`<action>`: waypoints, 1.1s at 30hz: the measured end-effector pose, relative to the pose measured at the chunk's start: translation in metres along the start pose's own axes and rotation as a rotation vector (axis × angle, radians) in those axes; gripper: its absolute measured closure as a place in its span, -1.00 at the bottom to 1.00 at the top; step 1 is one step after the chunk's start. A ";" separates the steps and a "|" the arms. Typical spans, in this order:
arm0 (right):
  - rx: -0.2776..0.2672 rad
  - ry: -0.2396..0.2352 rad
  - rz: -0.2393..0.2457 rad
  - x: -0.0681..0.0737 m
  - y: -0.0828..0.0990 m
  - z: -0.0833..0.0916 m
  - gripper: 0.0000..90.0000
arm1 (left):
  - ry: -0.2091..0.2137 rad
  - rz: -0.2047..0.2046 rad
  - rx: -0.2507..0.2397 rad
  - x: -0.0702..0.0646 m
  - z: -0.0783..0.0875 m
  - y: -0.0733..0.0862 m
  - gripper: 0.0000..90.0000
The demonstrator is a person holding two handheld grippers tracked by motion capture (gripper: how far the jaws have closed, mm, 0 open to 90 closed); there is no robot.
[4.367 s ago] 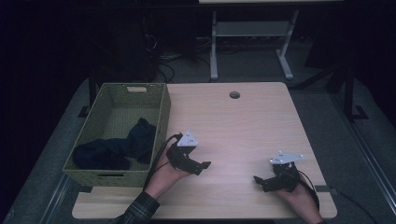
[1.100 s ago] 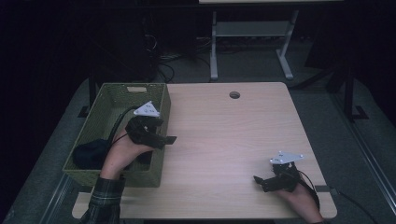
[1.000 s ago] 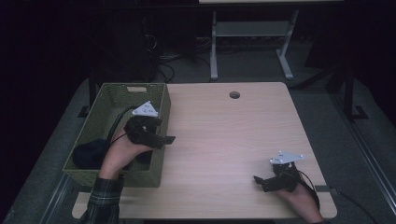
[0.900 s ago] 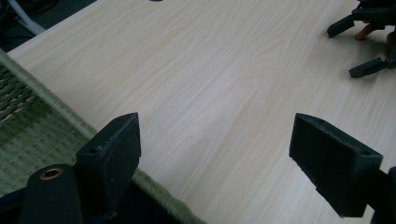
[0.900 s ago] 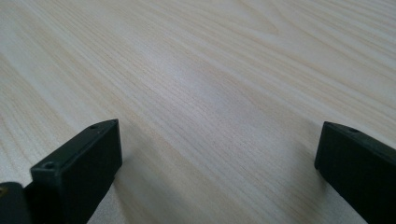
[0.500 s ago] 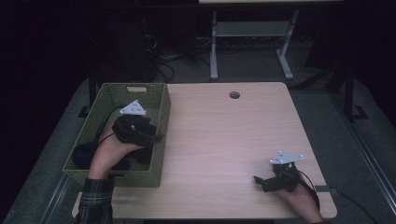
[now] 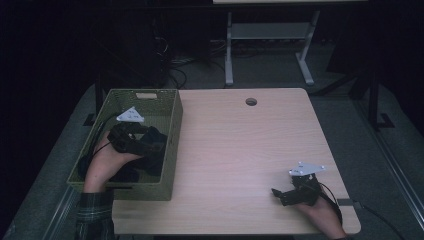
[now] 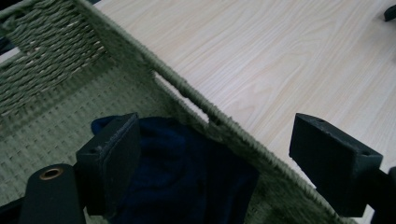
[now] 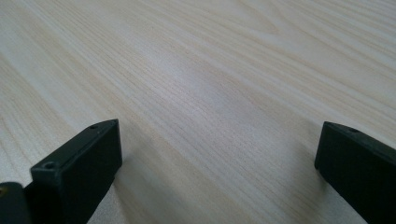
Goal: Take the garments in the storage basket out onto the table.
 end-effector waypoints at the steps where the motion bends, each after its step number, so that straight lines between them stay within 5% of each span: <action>1: 0.000 0.000 0.000 0.000 0.000 0.000 -0.99 | -0.003 0.004 -0.001 0.001 0.001 0.001 -0.63; 22: -0.001 -0.001 -0.004 0.000 0.000 0.000 -0.99 | -0.075 0.069 0.088 0.026 0.010 0.028 -0.64; 33: 0.003 -0.003 -0.008 0.001 0.000 0.000 -0.99 | -0.068 0.090 0.137 0.036 0.001 0.041 -0.64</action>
Point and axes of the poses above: each handheld gripper's, and its own axes: z roughly backward along the jaws, y roughly out of its underside, x roughly to its left, the point moved 2 cm from there along -z, roughly forward along the jaws, and after that the axes turned 8 degrees about y, right-handed, at the moved point
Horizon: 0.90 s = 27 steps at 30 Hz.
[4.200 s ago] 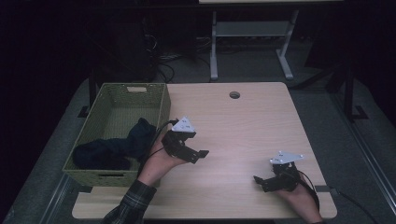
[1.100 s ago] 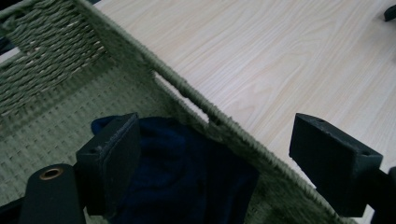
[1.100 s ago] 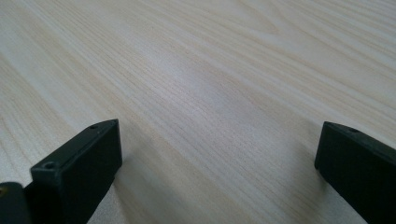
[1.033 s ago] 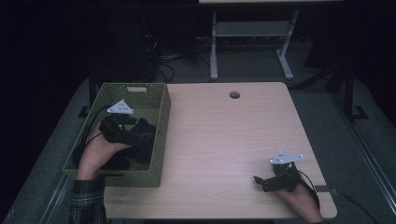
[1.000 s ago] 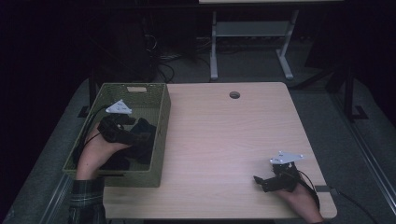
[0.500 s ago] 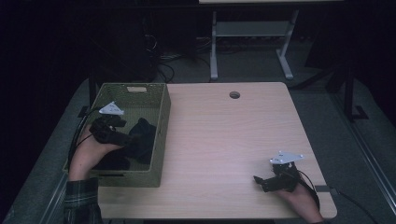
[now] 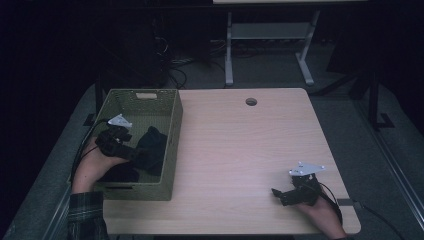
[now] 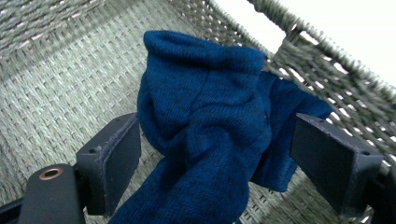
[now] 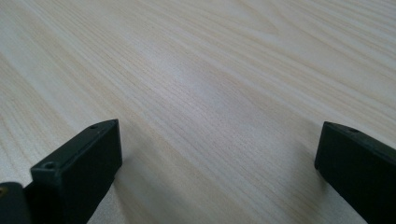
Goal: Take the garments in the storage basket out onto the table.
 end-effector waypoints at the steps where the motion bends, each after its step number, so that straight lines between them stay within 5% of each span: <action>1: -0.001 0.000 0.000 0.000 0.000 0.000 -0.99 | -0.004 0.004 0.004 0.001 0.000 0.001 -0.64; 27: 0.000 0.000 0.000 0.000 0.000 0.000 -0.99 | 0.003 0.006 0.173 0.007 -0.025 0.013 -0.60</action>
Point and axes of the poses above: each handheld gripper's, and its own axes: z roughly backward along the jaws, y roughly out of its underside, x roughly to its left, the point moved 2 cm from there along -z, roughly forward along the jaws, and after that the axes turned 8 degrees about y, right-handed, at the moved point
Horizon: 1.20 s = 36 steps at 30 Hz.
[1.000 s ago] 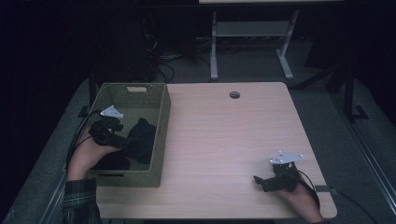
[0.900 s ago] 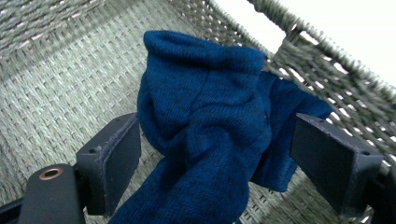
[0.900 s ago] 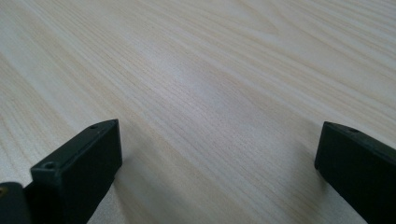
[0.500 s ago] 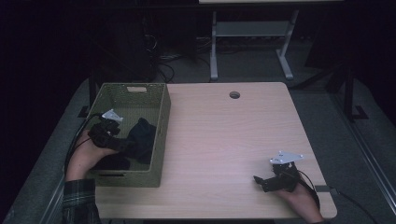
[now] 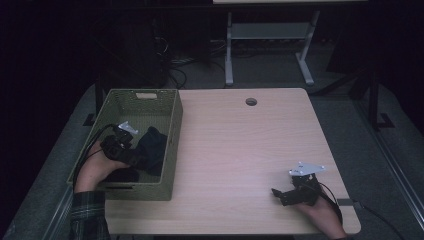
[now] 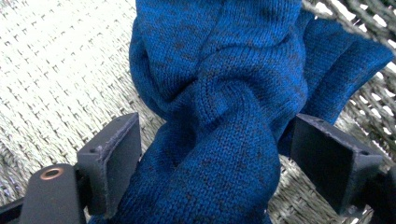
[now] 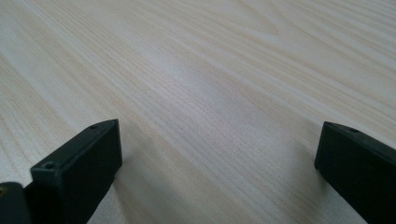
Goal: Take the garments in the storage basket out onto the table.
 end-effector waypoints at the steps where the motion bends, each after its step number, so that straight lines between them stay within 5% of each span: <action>1: 0.000 0.000 0.000 0.000 0.000 0.000 -0.99 | 0.002 0.001 0.005 0.000 -0.001 0.000 -0.52; 8: 0.000 0.000 0.000 0.000 0.000 0.000 -0.99 | 0.020 -0.001 0.050 0.003 -0.005 0.004 -0.27; 15: 0.000 0.001 0.004 0.000 0.000 0.000 -0.99 | 0.061 0.011 0.101 0.003 -0.007 0.004 0.38; 36: -0.001 0.001 0.001 0.000 0.000 0.000 -0.99 | 0.079 0.036 0.053 0.006 0.028 -0.010 0.49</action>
Point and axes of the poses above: each handheld gripper's, and its own axes: z roughly backward along the jaws, y roughly out of its underside, x roughly to its left, the point moved 2 cm from there along -z, roughly forward along the jaws, and after that the axes turned 8 degrees about y, right-handed, at the moved point
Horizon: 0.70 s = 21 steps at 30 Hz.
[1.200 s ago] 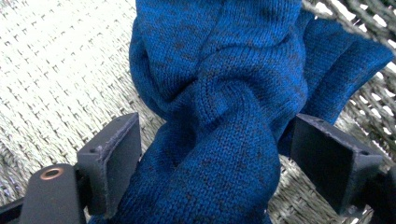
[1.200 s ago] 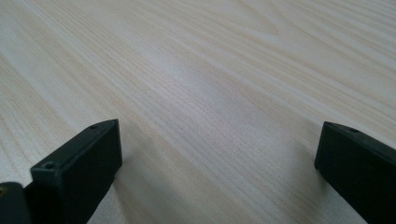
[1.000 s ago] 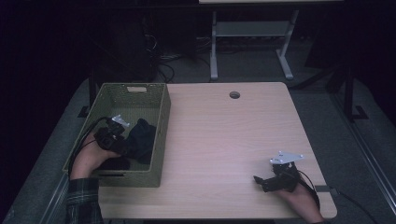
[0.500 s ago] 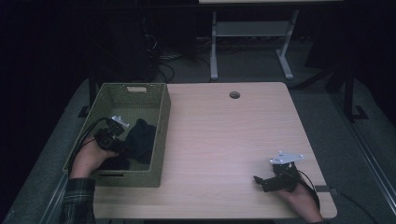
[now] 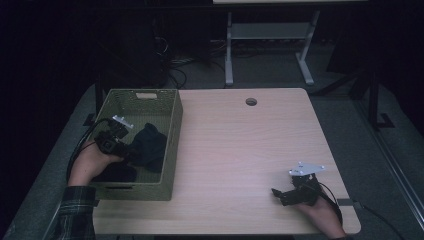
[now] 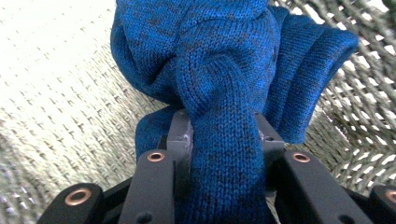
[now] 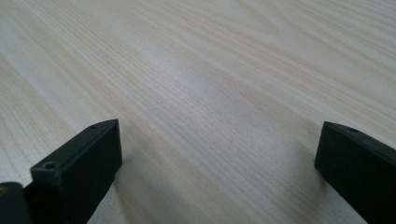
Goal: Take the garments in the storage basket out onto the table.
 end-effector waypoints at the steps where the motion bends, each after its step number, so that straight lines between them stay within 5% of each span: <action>1: 0.000 0.000 0.001 0.000 0.000 0.000 -0.99 | 0.000 0.003 -0.003 0.000 0.003 -0.001 0.49; 21: -0.001 0.000 0.000 0.000 0.000 0.000 -0.99 | -0.026 -0.020 -0.077 -0.004 0.058 -0.019 0.50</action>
Point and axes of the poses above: each handheld gripper's, and its own axes: z roughly backward along the jaws, y roughly out of its underside, x roughly to its left, the point moved 2 cm from there along -z, roughly forward along the jaws, and after that the axes turned 8 degrees about y, right-handed, at the moved point
